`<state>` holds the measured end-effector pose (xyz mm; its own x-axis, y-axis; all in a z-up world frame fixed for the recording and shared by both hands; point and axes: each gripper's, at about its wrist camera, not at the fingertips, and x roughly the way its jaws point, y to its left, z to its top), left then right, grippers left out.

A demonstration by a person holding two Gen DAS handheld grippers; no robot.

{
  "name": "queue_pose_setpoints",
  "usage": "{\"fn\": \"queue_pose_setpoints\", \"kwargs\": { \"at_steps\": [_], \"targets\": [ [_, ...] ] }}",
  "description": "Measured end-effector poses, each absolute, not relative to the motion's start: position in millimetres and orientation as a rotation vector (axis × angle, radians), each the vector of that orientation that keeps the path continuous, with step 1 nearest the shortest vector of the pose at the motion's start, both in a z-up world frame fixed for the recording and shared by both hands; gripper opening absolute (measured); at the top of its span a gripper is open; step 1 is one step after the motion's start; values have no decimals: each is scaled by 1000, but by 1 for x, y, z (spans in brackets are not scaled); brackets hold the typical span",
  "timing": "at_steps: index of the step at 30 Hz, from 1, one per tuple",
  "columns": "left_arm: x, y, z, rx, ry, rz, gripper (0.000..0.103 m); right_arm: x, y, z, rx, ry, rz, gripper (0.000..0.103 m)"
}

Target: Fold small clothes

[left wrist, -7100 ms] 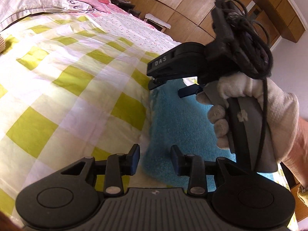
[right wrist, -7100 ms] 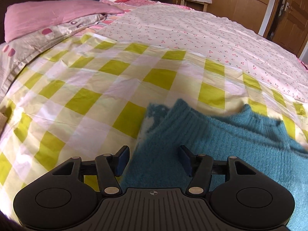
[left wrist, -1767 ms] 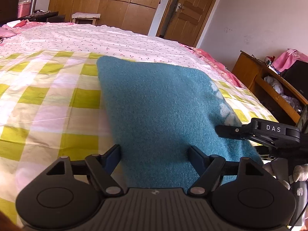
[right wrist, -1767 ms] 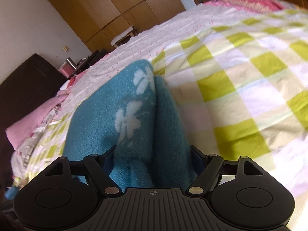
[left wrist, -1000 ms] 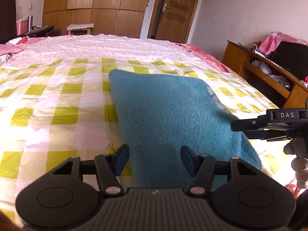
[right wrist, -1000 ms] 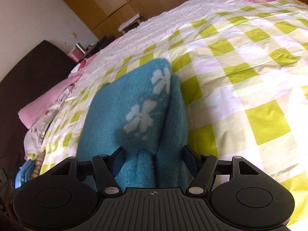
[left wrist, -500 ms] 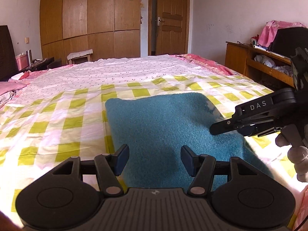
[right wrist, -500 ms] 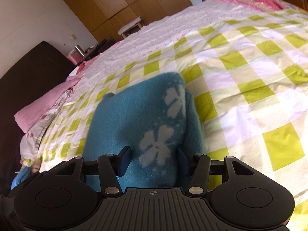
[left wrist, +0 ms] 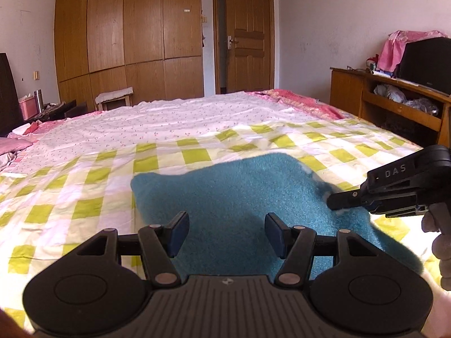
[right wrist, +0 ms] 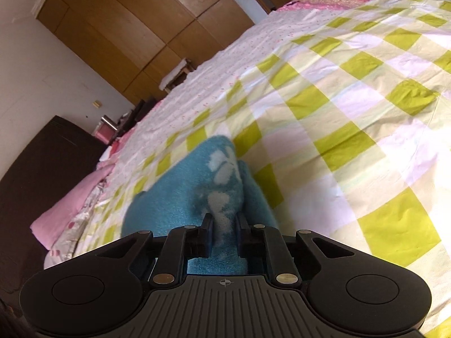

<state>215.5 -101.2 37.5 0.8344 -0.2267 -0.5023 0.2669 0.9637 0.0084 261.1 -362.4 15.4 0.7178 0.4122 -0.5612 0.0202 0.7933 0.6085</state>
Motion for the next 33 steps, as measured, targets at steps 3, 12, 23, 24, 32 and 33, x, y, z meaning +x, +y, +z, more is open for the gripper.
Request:
{"fn": "queue_pose_setpoints", "kwargs": {
  "at_steps": [3, 12, 23, 24, 32, 33],
  "targets": [
    [219, -109, 34, 101, 524, -256, 64, 260, -364, 12, 629, 745, 231, 14],
    [231, -128, 26, 137, 573, -253, 67, 258, -364, 4, 570, 727, 201, 14],
    [212, -122, 43, 131, 605, -235, 66, 255, -344, 12, 315, 682, 130, 24],
    [210, -121, 41, 124, 612, -232, 66, 256, -347, 12, 330, 688, 131, 24],
    [203, -128, 39, 148, 614, -216, 66, 243, -352, 29, 374, 666, 152, 25],
    [204, -129, 39, 151, 614, -216, 66, 238, -351, 35, 356, 645, 144, 25]
  ]
}}
